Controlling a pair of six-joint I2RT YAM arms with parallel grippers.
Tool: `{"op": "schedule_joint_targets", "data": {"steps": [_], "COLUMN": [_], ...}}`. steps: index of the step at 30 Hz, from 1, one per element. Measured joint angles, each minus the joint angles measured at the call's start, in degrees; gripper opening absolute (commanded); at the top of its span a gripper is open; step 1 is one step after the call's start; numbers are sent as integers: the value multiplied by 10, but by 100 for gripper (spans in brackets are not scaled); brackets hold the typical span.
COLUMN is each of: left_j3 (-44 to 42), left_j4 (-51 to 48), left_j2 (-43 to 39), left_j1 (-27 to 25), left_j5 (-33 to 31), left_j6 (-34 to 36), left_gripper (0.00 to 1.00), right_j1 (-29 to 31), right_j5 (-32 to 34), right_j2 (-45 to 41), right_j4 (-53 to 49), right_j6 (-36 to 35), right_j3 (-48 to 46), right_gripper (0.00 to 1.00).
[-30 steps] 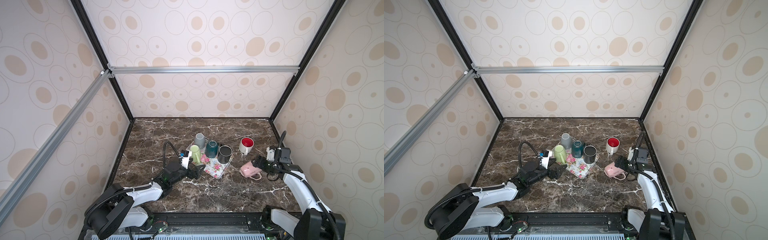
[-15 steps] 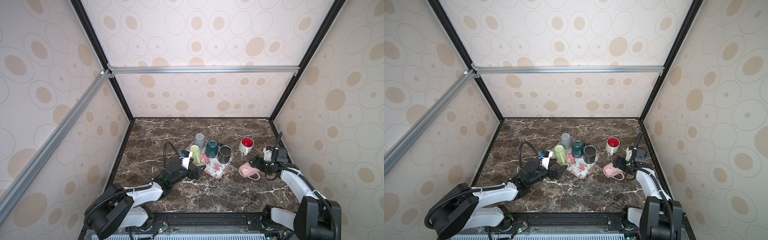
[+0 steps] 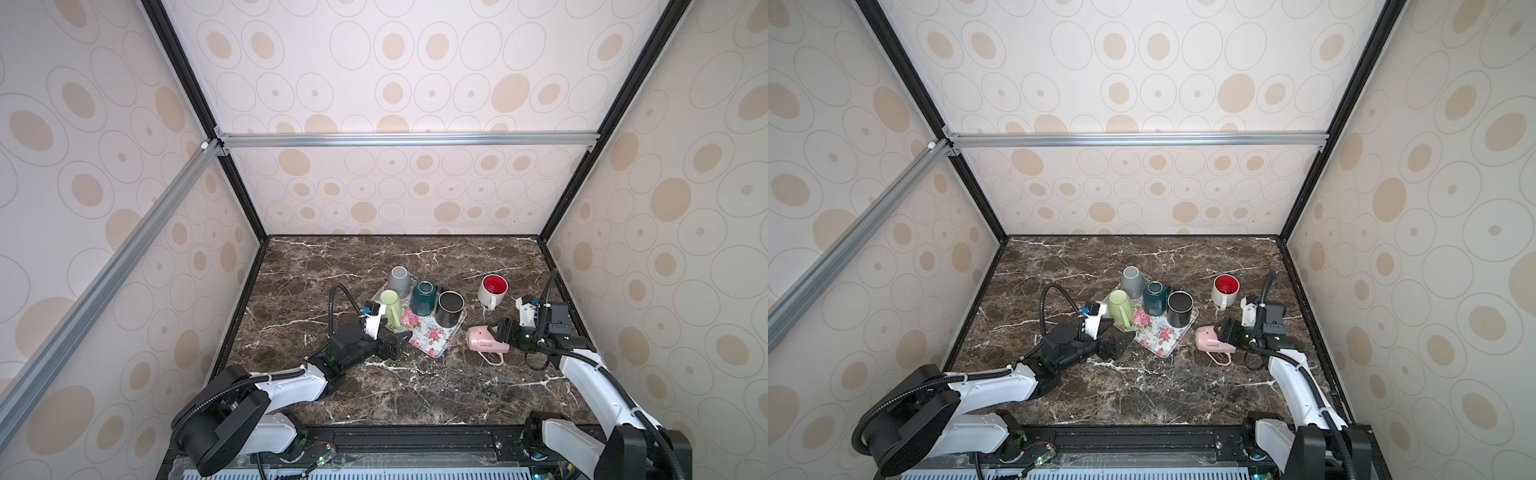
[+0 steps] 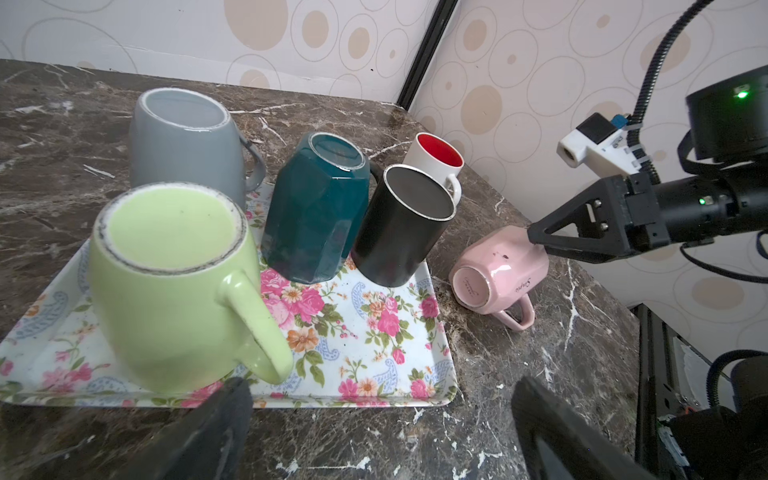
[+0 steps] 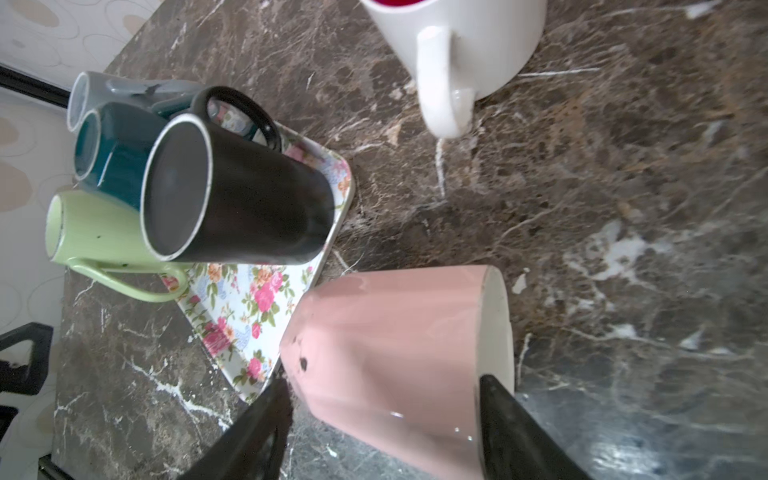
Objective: Turn the mug right side up
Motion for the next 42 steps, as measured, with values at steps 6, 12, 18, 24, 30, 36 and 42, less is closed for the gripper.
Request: {"op": "schedule_joint_targets", "data": {"steps": [6, 12, 18, 24, 30, 36, 42], "left_j3": [1, 11, 24, 29, 30, 30, 30], "left_j4": [0, 0, 2, 2, 2, 2, 1], "left_j2": [6, 28, 57, 58, 58, 58, 58], "left_j1": [0, -9, -24, -30, -30, -32, -32], "left_j5": [0, 1, 11, 13, 13, 13, 13], "left_j6": [1, 2, 4, 12, 18, 20, 21], "left_gripper": [98, 98, 98, 98, 98, 98, 98], "right_j1": [49, 61, 78, 97, 145, 169, 173], "right_j5": [2, -10, -11, 0, 36, 75, 120], "right_j2": [-53, -75, -83, -76, -58, -40, -29], "right_j4": [-1, 52, 102, 163, 194, 213, 143], "right_j6": [37, 76, 101, 121, 125, 116, 115], "right_j3": [-37, -114, -135, -158, -159, -129, -81], "right_gripper": [67, 60, 49, 34, 19, 2, 0]}}
